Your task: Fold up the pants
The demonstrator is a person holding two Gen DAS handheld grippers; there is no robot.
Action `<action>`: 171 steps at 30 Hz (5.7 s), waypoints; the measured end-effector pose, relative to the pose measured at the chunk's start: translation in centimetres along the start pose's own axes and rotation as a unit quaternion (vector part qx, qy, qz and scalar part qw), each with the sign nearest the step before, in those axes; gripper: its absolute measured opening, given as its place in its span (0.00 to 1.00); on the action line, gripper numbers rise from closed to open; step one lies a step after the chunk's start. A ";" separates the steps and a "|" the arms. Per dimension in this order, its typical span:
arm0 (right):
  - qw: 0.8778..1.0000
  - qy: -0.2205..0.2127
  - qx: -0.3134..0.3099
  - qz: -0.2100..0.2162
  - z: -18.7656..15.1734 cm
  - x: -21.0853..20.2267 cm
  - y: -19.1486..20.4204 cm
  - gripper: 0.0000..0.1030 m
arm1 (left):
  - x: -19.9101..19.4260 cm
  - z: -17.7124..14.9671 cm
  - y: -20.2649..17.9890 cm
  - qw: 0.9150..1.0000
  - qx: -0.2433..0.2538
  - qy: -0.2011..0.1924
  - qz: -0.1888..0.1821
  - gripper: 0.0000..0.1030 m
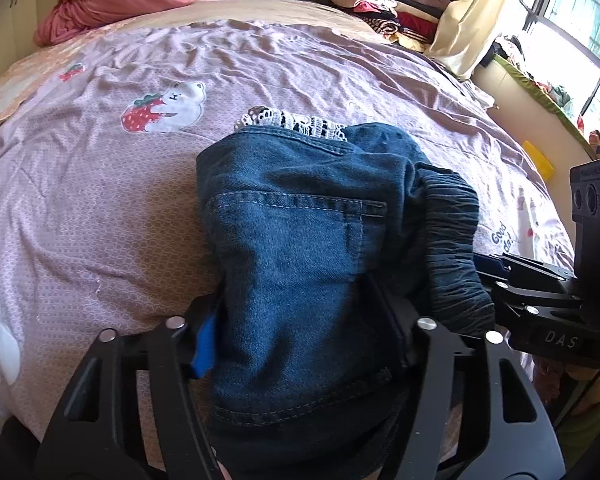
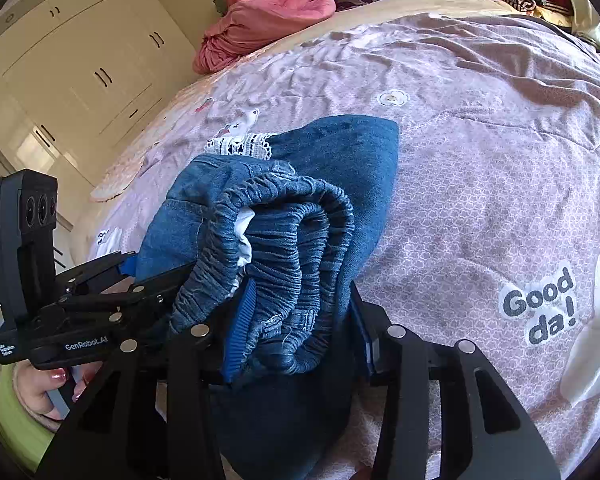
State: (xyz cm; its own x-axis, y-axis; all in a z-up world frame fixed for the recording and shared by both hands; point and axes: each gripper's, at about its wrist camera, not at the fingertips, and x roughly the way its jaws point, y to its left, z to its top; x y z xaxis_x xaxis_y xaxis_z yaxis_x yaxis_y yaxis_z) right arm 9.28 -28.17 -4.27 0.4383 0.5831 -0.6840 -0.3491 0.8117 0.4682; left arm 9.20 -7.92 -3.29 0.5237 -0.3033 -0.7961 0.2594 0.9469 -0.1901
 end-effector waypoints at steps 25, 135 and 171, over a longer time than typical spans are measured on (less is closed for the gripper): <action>0.995 -0.067 -0.079 -0.008 7.2 -1.4 4.7 0.27 | -3.7 5.8 0.9 0.997 -0.016 -0.076 -0.008 0.25; 0.986 -0.085 -0.028 -0.140 -1.3 -5.9 4.5 0.95 | -6.8 -3.1 2.9 0.993 -0.045 -0.065 0.089 0.91; 0.983 -0.083 -0.031 -0.162 -1.6 -6.1 5.0 0.95 | -7.1 -3.1 3.4 0.992 -0.055 -0.055 0.095 0.91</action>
State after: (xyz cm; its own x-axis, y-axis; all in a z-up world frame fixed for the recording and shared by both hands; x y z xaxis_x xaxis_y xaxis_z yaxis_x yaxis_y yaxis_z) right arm 3.48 -27.69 1.35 0.6618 0.2963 -0.6887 -0.2160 0.9550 0.2033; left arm 3.91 -2.22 -0.08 0.6424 -0.1217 -0.7567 0.0609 0.9923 -0.1079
